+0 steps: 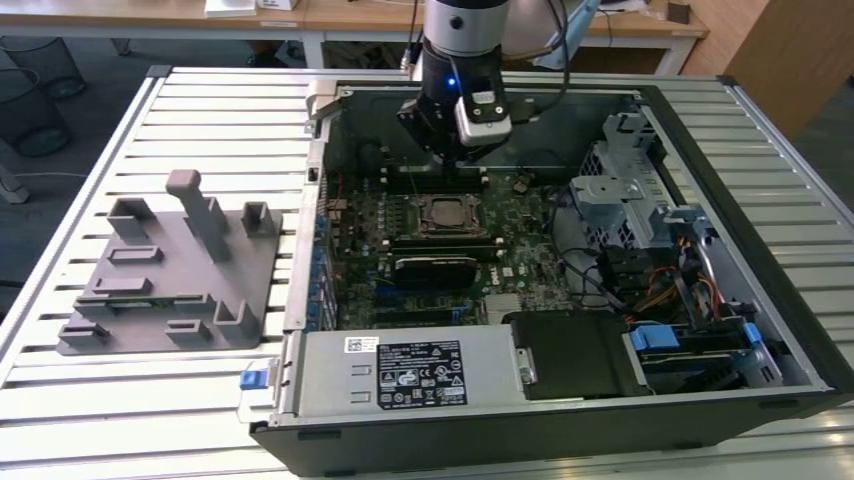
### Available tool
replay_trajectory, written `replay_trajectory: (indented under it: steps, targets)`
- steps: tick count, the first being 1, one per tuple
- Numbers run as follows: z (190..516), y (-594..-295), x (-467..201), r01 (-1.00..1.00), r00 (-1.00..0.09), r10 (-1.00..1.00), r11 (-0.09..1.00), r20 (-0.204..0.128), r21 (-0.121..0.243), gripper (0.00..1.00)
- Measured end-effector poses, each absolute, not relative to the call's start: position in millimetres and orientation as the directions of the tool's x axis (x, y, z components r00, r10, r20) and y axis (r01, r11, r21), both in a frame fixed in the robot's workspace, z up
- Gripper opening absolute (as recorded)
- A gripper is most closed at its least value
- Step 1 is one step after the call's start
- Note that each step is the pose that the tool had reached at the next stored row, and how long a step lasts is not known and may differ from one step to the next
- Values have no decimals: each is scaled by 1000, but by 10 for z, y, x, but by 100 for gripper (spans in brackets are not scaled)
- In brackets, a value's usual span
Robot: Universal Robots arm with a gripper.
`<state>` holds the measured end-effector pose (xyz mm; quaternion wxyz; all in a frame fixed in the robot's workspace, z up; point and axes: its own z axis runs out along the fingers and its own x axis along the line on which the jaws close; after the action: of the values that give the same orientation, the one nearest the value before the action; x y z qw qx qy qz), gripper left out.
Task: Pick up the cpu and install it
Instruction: 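Install the first cpu locking lever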
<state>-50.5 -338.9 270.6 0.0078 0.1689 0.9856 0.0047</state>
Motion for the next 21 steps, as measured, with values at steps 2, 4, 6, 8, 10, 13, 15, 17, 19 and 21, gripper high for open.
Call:
replay_trajectory:
  steps: [2, 4, 6, 8, 10, 13, 15, 17, 19, 21]
  targets:
    - [2706, -3389, -505, 306, -952, 306, 952, -14, 12, 11]
    - [2706, -3389, -505, 277, -961, 277, 961, -14, 12, 11]
    - [2705, -3389, -505, 247, -969, 247, 969, -14, 12, 11]
    - [2703, -3390, -505, 213, -977, 213, 977, -14, 12, 11]
    - [2697, -3389, -505, 177, -984, 177, 984, -14, 12, 11]
    - [2688, -3390, -505, 123, -992, 123, 992, -14, 12, 11]
    - [2683, -3390, -505, 87, -996, 87, 996, -14, 12, 11]
    - [2681, -3390, -507, 56, -998, 56, 998, -14, 12, 11]
    - [2680, -3390, -533, 49, -999, 49, 999, -14, 12, 11]
    - [2680, -3389, -583, 48, -999, 48, 999, -14, 12, 11]
